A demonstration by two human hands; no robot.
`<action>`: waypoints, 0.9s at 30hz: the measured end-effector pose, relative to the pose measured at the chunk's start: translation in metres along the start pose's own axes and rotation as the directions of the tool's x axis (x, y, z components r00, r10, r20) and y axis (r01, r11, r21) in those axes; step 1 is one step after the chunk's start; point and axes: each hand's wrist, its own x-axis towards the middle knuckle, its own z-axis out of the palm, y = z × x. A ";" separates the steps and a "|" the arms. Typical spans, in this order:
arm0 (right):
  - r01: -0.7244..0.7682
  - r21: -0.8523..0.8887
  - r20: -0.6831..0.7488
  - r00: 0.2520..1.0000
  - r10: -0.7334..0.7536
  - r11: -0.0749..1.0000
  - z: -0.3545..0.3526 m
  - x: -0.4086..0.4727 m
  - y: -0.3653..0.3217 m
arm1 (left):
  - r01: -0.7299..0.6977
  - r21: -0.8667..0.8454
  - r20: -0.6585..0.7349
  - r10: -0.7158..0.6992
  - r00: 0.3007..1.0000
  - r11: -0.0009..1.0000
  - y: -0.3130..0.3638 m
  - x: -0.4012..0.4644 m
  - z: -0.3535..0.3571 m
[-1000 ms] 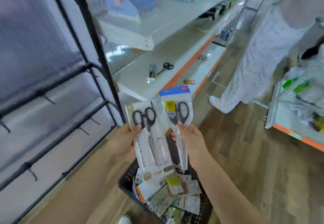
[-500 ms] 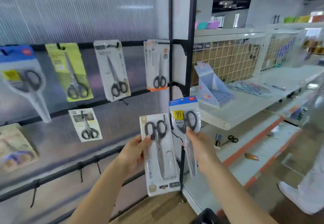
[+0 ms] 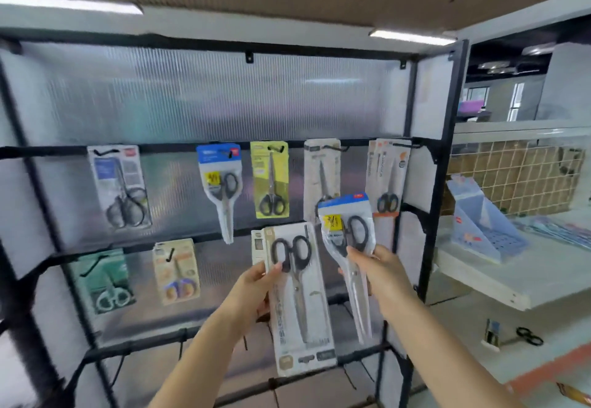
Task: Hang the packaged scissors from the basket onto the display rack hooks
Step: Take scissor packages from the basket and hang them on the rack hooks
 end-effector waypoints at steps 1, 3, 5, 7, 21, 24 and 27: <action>0.017 0.003 0.031 0.999 -0.018 1.000 0.015 -0.002 -0.001 | -0.016 0.005 -0.016 0.016 1.000 1.000 0.003 -0.007 -0.012; 0.022 0.022 0.080 0.997 -0.023 1.000 0.047 -0.009 -0.003 | -0.034 0.001 -0.050 0.034 0.998 0.999 0.010 -0.023 -0.039; 0.024 0.046 0.147 0.989 -0.030 0.999 0.080 -0.017 -0.006 | -0.053 -0.008 -0.099 0.052 0.994 0.999 0.013 -0.039 -0.068; 0.027 0.089 0.211 0.976 -0.045 0.996 0.109 -0.021 -0.006 | -0.080 -0.009 -0.163 0.077 0.984 0.997 0.016 -0.058 -0.097; -0.004 0.203 0.304 0.951 -0.059 0.979 0.192 -0.021 -0.014 | -0.106 -0.086 -0.312 0.075 0.947 0.991 0.010 -0.096 -0.147; 0.066 0.202 0.279 0.953 -0.121 0.977 0.186 -0.008 -0.020 | -0.079 -0.070 -0.293 0.056 0.954 0.994 0.008 -0.073 -0.143; 0.128 0.214 0.274 0.944 -0.185 0.968 0.179 0.010 -0.025 | -0.065 -0.064 -0.286 0.044 0.957 0.996 0.012 -0.051 -0.130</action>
